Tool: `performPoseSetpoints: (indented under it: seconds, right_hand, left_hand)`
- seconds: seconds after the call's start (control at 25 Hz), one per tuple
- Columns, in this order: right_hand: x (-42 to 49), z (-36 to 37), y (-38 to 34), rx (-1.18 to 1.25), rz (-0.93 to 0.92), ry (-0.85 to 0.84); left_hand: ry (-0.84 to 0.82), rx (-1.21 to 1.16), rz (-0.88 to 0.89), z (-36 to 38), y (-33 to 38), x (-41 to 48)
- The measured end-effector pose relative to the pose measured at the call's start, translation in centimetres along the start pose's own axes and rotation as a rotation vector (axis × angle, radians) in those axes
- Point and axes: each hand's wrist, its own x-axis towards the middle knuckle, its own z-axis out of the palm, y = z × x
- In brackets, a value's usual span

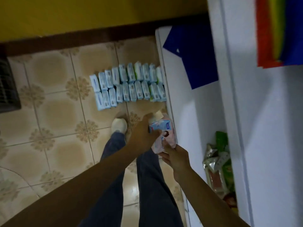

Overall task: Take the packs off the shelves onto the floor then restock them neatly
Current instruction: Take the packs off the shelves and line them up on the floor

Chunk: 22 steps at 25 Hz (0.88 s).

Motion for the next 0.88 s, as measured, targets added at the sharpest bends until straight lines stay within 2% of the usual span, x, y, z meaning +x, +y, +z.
performPoseSetpoints:
  seconds: [0.08, 0.16, 0.28, 0.36, 0.48, 0.64, 0.76, 0.88]
  right_hand:
    - [5.4, 1.4, 1.3, -0.038, 0.053, 0.029]
    - [10.6, 2.2, 2.6, -0.078, 0.110, 0.075]
    - [18.8, 2.7, 5.3, -0.082, 0.173, 0.113]
    - [24.2, 2.8, 6.8, -0.063, 0.208, 0.098]
    - [32.2, 2.9, 8.1, 0.062, 0.287, 0.065]
    - [40.6, 3.2, 8.0, 0.290, 0.279, 0.182]
    - [43.4, 3.6, 7.4, 0.654, 0.211, 0.225]
    - [42.4, 4.1, 7.1, 0.773, 0.150, 0.197]
  left_hand:
    - [0.013, -0.110, -0.148, 1.0, -4.2, 4.9]
    - [-0.022, -0.088, -0.228, 2.1, -8.0, 9.4]
    - [-0.161, -0.048, -0.281, 4.3, -13.1, 15.4]
    - [-0.184, -0.063, -0.306, 5.8, -16.2, 19.5]
    - [-0.195, -0.096, -0.312, 8.1, -20.5, 26.8]
    - [-0.172, -0.216, -0.340, 10.5, -21.7, 33.6]
    - [-0.187, -0.260, -0.281, 11.7, -20.8, 35.9]
    - [-0.226, -0.210, -0.249, 11.6, -20.1, 35.9]
